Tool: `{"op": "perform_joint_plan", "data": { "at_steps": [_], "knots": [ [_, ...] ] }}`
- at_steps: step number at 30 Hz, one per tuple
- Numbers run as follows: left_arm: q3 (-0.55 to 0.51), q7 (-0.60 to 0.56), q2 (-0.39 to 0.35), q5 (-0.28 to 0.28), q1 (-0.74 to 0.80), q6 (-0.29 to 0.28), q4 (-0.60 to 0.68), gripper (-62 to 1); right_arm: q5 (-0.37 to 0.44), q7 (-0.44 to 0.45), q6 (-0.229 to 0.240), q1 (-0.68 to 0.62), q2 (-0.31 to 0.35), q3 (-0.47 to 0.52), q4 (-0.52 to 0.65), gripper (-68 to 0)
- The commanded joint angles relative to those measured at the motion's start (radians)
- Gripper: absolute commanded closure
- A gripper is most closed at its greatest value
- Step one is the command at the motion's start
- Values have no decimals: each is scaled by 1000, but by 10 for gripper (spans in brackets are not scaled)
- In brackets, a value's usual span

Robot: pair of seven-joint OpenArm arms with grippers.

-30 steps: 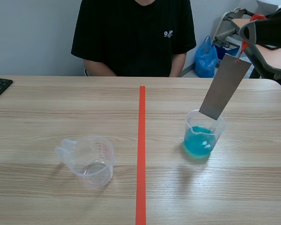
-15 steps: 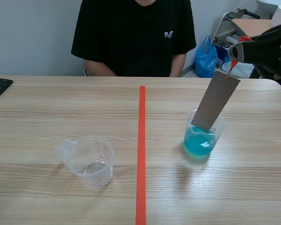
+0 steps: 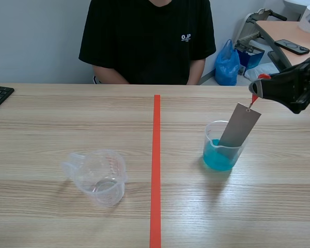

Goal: Do the redox reaction experiment.
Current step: 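Lower the plate into the blue solution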

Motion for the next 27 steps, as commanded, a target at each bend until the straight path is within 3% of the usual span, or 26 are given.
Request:
{"op": "perform_joint_plan", "data": {
  "at_steps": [1,15,27],
  "knots": [
    [-23,-18,-3,-10,14,1,18,-29,-4,25,12,18,-6,-5,2,-15],
    [-33,-19,13,11,24,3,21,-29,-138,113,8,18,-44,-27,-58,-15],
    [-33,-19,27,35,24,3,21,-29,-153,113,8,18,-44,-27,-58,-15]
  ]
}}
